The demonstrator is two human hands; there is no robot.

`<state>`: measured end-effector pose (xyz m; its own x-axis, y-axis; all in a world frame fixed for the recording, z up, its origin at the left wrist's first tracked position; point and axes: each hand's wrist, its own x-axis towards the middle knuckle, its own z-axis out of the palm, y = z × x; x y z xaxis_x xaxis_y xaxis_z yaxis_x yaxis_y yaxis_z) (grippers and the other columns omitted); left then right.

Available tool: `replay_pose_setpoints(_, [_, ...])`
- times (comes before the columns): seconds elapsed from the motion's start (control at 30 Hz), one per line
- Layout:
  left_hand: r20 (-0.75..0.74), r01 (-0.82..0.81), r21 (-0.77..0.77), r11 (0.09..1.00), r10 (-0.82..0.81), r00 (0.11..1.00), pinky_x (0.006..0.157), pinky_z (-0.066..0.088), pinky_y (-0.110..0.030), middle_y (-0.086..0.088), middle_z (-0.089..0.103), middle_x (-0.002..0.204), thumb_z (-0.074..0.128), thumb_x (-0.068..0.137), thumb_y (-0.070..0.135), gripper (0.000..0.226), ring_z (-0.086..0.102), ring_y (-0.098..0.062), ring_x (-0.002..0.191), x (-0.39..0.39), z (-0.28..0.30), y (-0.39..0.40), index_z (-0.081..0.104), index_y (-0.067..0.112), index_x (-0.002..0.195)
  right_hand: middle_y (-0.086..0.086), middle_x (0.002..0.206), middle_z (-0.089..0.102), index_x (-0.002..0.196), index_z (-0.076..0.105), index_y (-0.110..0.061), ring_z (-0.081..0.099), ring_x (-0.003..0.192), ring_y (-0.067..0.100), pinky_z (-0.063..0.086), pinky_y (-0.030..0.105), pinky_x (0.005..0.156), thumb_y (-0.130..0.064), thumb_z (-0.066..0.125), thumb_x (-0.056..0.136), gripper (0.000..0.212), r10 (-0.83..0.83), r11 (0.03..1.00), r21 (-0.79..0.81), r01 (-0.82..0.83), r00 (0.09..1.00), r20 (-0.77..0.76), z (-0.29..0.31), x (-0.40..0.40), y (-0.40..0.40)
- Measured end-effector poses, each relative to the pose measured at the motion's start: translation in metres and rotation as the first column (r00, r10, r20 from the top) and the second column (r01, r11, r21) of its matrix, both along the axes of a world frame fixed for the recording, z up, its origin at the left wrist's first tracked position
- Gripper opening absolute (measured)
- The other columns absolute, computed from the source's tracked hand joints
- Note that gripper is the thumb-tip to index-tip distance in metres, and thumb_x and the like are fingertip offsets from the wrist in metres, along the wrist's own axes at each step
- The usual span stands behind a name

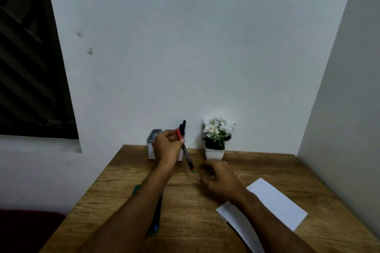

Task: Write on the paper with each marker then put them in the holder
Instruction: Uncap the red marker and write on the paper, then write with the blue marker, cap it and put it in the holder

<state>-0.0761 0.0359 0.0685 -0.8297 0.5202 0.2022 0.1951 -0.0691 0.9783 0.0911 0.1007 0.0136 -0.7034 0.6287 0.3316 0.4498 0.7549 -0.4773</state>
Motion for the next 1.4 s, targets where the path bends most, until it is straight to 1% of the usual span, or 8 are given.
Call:
replay_pose_setpoints(0.13, [-0.167, -0.031, 0.044, 0.999, 0.038, 0.985, 0.064, 0.049, -0.009, 0.004, 0.068, 0.08, 0.078, 0.077, 0.002, 0.024, 0.066, -0.008, 0.076, -0.018, 0.023, 0.007, 0.074, 0.008, 0.1, -0.001, 0.134, 0.066, 0.135, 0.064, -0.017, 0.059, 0.123, 0.013, 0.041, 0.018, 0.096, -0.033, 0.07, 0.092, 0.046, 0.035, 0.995, 0.095, -0.042, 0.997, 0.075, 0.004, -0.018, 0.002])
replay_pose_setpoints(0.27, [-0.266, -0.066, 0.077, 0.995, 0.084, 0.96, 0.079, 0.057, -0.026, 0.0, 0.074, 0.087, 0.08, 0.077, 0.008, 0.026, 0.07, -0.013, 0.083, -0.039, 0.04, 0.026, 0.074, 0.011, 0.102, 0.004, 0.128, 0.069, 0.128, 0.068, -0.013, 0.063, 0.117, 0.018, 0.051, 0.027, 0.095, -0.027, 0.065, 0.093, 0.038, 0.068, 0.987, 0.135, -0.084, 0.991, 0.114, 0.004, -0.036, 0.009])
replay_pose_setpoints(0.57, [-0.359, -0.04, -0.037, 0.999, 0.024, 0.933, 0.089, 0.057, -0.033, -0.007, 0.074, 0.097, 0.081, 0.077, 0.009, 0.034, 0.07, -0.019, 0.091, -0.065, 0.037, 0.068, 0.072, 0.007, 0.109, 0.002, 0.123, 0.069, 0.12, 0.069, -0.014, 0.062, 0.112, 0.015, 0.051, 0.026, 0.092, -0.025, 0.066, 0.094, 0.028, 0.118, 0.981, 0.145, -0.131, 0.988, 0.099, -0.004, -0.053, 0.024])
replay_pose_setpoints(0.73, [-0.415, -0.042, -0.207, 0.977, -0.049, 0.908, 0.077, 0.058, -0.028, -0.007, 0.076, 0.089, 0.083, 0.073, 0.009, 0.024, 0.071, -0.017, 0.083, -0.065, 0.002, 0.071, 0.075, 0.009, 0.096, 0.001, 0.114, 0.069, 0.111, 0.071, -0.015, 0.063, 0.102, 0.013, 0.052, 0.025, 0.085, -0.022, 0.064, 0.094, 0.02, 0.131, 0.978, 0.151, -0.145, 0.987, 0.095, -0.008, -0.057, 0.027])
replay_pose_setpoints(0.87, [-0.45, -0.068, -0.203, 0.977, -0.031, 0.893, 0.074, 0.059, -0.03, -0.006, 0.076, 0.083, 0.08, 0.072, 0.005, 0.02, 0.071, -0.016, 0.079, -0.065, -0.012, 0.071, 0.075, 0.009, 0.091, 0.003, 0.115, 0.068, 0.113, 0.07, -0.014, 0.062, 0.104, 0.016, 0.051, 0.028, 0.087, -0.023, 0.065, 0.094, 0.022, 0.141, 0.974, 0.163, -0.155, 0.985, 0.096, -0.008, -0.059, 0.027])
replay_pose_setpoints(1.17, [-0.455, -0.076, -0.104, 0.992, 0.02, 0.89, 0.052, 0.043, -0.001, -0.007, 0.071, 0.081, 0.065, 0.08, -0.004, 0.016, 0.064, -0.012, 0.072, -0.057, -0.017, 0.049, 0.072, 0.002, 0.092, 0.001, 0.101, 0.071, 0.101, 0.071, -0.016, 0.064, 0.091, 0.015, 0.058, 0.04, 0.081, -0.031, 0.064, 0.091, 0.019, 0.105, 0.983, 0.137, -0.122, 0.987, 0.125, -0.011, -0.062, 0.019])
replay_pose_setpoints(1.3, [-0.495, -0.099, -0.157, 0.983, 0.009, 0.869, 0.059, 0.042, -0.007, -0.004, 0.073, 0.083, 0.07, 0.077, 0.0, 0.014, 0.067, -0.012, 0.076, -0.054, -0.023, 0.028, 0.074, 0.006, 0.089, 0.005, 0.111, 0.073, 0.117, 0.072, -0.012, 0.066, 0.101, 0.019, 0.054, 0.03, 0.087, -0.026, 0.063, 0.09, 0.031, 0.107, 0.985, 0.125, -0.119, 0.989, 0.105, -0.007, -0.062, 0.008])
replay_pose_setpoints(1.4, [-0.475, -0.108, -0.327, 0.939, -0.065, 0.877, 0.067, 0.046, -0.018, -0.003, 0.072, 0.091, 0.073, 0.075, 0.005, 0.011, 0.067, -0.016, 0.082, -0.056, -0.03, 0.014, 0.073, 0.013, 0.083, 0.006, 0.118, 0.072, 0.124, 0.07, -0.012, 0.065, 0.108, 0.02, 0.051, 0.028, 0.088, -0.023, 0.061, 0.09, 0.036, 0.107, 0.988, 0.101, -0.117, 0.989, 0.101, -0.006, -0.06, -0.004])
